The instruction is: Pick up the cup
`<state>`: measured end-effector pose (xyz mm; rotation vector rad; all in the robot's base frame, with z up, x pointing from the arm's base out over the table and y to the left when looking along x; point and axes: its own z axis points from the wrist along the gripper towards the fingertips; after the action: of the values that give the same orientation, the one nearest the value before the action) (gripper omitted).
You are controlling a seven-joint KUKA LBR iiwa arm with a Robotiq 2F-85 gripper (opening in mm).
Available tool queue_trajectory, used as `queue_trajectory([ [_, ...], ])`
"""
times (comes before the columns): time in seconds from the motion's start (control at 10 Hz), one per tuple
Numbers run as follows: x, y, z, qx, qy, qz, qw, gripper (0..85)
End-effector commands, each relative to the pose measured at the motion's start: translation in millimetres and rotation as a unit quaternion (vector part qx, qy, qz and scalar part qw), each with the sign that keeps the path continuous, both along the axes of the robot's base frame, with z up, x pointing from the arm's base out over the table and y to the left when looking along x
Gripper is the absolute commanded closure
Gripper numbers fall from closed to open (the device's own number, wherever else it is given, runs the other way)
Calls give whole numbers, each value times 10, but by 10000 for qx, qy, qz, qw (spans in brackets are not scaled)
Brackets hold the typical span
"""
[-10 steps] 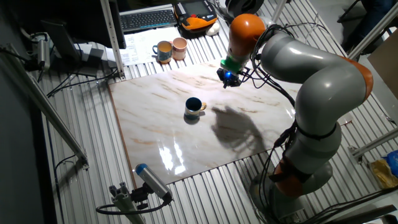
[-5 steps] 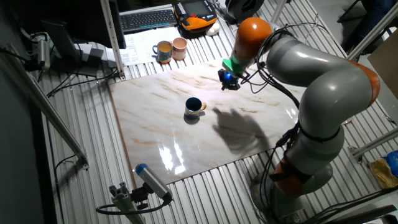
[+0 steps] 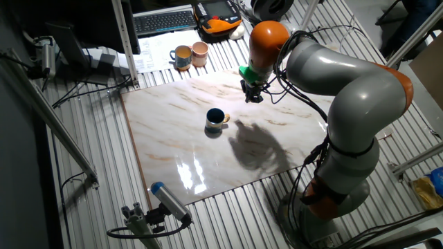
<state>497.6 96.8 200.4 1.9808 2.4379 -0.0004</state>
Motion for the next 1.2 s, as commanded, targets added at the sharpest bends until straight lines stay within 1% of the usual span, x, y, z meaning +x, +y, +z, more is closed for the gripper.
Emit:
queue_trajectory([
  [0.0,-15,13,-12,-30,27,-1163,9932,850],
  [0.1,-38,30,-27,-66,62,-1232,9923,850],
  [0.3,-59,43,-37,40,-22,-1308,9914,850],
  [0.4,-59,37,-43,57,-36,-1308,9914,850],
  [0.5,-57,34,-50,42,-21,-1308,9914,850],
  [0.6,-55,33,-56,4,14,-1323,9912,680],
  [0.9,-43,33,-78,-31,34,-1202,9927,680],
  [1.0,-44,36,-81,-39,33,-1118,9937,510],
  [1.1,-44,39,-82,-13,5,-1018,9948,510],
])
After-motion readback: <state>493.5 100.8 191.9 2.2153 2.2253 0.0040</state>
